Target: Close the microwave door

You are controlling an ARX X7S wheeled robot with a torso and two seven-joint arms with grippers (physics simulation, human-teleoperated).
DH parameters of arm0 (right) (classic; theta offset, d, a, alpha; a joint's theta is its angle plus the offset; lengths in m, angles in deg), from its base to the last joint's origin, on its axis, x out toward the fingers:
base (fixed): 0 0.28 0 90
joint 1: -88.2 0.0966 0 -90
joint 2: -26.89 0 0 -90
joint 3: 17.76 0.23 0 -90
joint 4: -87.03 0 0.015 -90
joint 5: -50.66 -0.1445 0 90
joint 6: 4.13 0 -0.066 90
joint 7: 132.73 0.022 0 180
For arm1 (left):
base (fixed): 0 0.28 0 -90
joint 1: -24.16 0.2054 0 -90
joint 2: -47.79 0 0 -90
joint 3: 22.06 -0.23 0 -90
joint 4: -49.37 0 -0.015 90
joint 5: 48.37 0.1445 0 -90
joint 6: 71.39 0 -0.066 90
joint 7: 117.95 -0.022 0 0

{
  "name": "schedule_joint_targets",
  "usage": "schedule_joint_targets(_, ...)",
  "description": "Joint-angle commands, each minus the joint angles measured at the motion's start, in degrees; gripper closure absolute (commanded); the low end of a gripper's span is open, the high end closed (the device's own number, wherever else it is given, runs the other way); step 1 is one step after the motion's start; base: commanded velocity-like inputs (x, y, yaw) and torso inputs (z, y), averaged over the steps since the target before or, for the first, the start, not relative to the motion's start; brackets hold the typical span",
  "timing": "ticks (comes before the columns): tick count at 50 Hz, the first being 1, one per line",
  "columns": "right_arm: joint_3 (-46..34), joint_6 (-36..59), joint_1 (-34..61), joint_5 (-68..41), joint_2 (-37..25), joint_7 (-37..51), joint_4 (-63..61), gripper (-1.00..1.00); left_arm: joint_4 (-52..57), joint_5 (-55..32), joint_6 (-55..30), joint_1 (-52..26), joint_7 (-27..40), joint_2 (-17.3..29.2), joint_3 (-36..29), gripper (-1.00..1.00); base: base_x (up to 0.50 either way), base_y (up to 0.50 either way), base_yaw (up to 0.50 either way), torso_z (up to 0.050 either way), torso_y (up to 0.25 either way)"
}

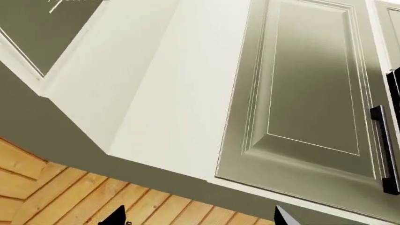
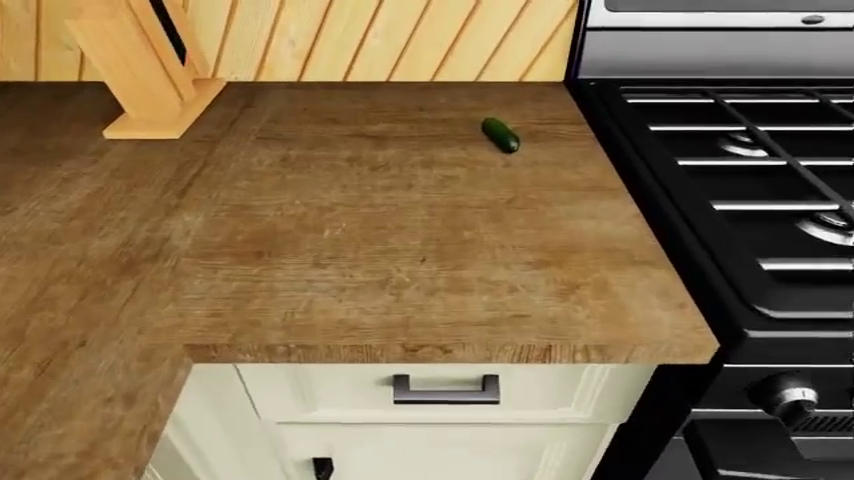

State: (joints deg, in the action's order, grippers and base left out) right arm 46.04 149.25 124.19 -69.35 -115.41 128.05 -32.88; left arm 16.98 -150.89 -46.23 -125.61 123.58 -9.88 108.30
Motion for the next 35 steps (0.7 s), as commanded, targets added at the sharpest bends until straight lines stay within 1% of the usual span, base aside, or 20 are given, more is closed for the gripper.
schedule_joint_targets(1, -0.2, -0.2, 0.1, 0.2, -0.1, -0.1, 0.0, -1.00, 0.0, -0.2, 0.0, -0.2, 0.2, 0.1, 0.0, -1.00, 0.50, 0.00, 0.00, 0.000, 0.000)
schedule_joint_targets(27, -0.7, -0.4, 0.3, 0.2, -0.2, -0.4, -0.2, -1.00, 0.0, -0.6, -0.2, -0.2, 0.4, 0.0, 0.3, -1.00, 0.50, 0.00, 0.00, 0.000, 0.001)
schedule_joint_targets(35, -1.1, 0.0, 0.4, 0.4, -0.2, -0.7, -0.2, -1.00, -0.1, -0.5, -0.4, -0.4, 0.4, -0.1, 0.2, -1.00, 0.00, 0.00, 0.00, 0.000, 0.002)
